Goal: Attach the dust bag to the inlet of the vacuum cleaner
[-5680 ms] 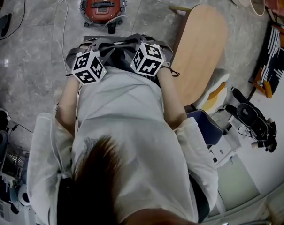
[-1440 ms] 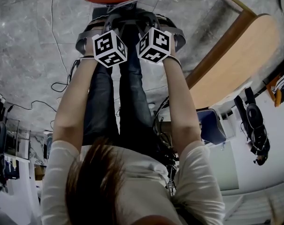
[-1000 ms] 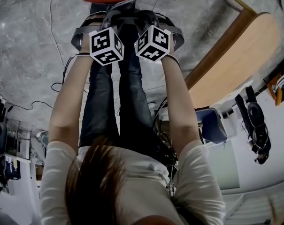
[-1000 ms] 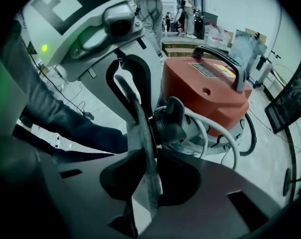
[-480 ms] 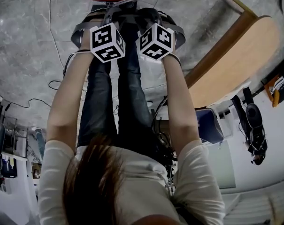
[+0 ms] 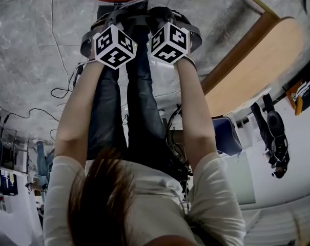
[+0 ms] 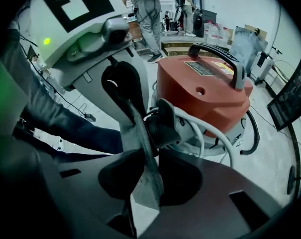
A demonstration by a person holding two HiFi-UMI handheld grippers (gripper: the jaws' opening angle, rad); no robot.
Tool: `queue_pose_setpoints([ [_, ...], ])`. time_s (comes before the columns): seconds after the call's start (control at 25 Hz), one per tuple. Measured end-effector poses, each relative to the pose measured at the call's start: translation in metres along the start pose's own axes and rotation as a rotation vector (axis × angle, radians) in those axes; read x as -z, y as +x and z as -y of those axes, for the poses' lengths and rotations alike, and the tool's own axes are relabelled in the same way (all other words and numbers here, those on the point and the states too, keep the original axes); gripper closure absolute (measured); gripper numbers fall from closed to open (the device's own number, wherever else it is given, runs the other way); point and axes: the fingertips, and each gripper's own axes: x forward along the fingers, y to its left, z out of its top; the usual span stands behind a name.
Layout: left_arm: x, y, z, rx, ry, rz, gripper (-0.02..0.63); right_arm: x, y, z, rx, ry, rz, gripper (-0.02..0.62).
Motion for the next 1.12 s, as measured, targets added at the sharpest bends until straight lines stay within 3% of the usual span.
queue_pose_setpoints([
  [0.08,0.0012,-0.0021,-0.0006,-0.027,-0.106,0.027,0.518,-0.0015,-0.0026,0.0016,-0.008,-0.022,-0.003,0.499],
  [0.2,0.0013,-0.0025,-0.0016,-0.052,-0.087,0.026,0.517,-0.0027,-0.0022,0.0020,-0.016,-0.028,-0.005,0.499],
  [0.28,-0.0006,-0.0021,-0.0017,-0.045,0.002,0.003,0.515,-0.0017,-0.0021,0.0007,-0.004,0.008,0.010,0.506],
  [0.4,-0.0058,-0.0008,-0.0004,-0.027,0.217,-0.047,0.505,0.0015,-0.0024,-0.0005,0.038,0.093,0.049,0.506],
  [0.52,-0.0066,0.0001,-0.0013,-0.016,0.291,-0.061,0.503,0.0018,-0.0007,-0.0008,0.068,0.128,0.061,0.503],
  [0.64,-0.0045,-0.0001,-0.0035,-0.030,0.226,-0.051,0.503,0.0000,0.0010,-0.0001,0.058,0.089,0.057,0.502],
  [0.76,-0.0017,-0.0001,-0.0033,-0.036,0.020,-0.001,0.511,-0.0007,0.0007,0.0015,0.032,0.012,0.038,0.500],
  [0.84,-0.0009,-0.0013,-0.0031,-0.052,-0.043,0.020,0.511,-0.0013,-0.0003,0.0023,0.024,-0.019,0.034,0.492],
  [0.92,-0.0022,-0.0020,-0.0031,-0.063,-0.009,0.017,0.511,-0.0015,-0.0014,0.0026,0.026,-0.019,0.037,0.488],
  [1.04,-0.0061,-0.0021,-0.0044,-0.063,0.135,-0.013,0.493,-0.0005,-0.0021,0.0013,0.048,0.037,0.061,0.500],
  [1.12,-0.0075,-0.0002,-0.0047,-0.057,0.167,-0.021,0.486,0.0016,-0.0019,0.0018,0.060,0.072,0.069,0.500],
])
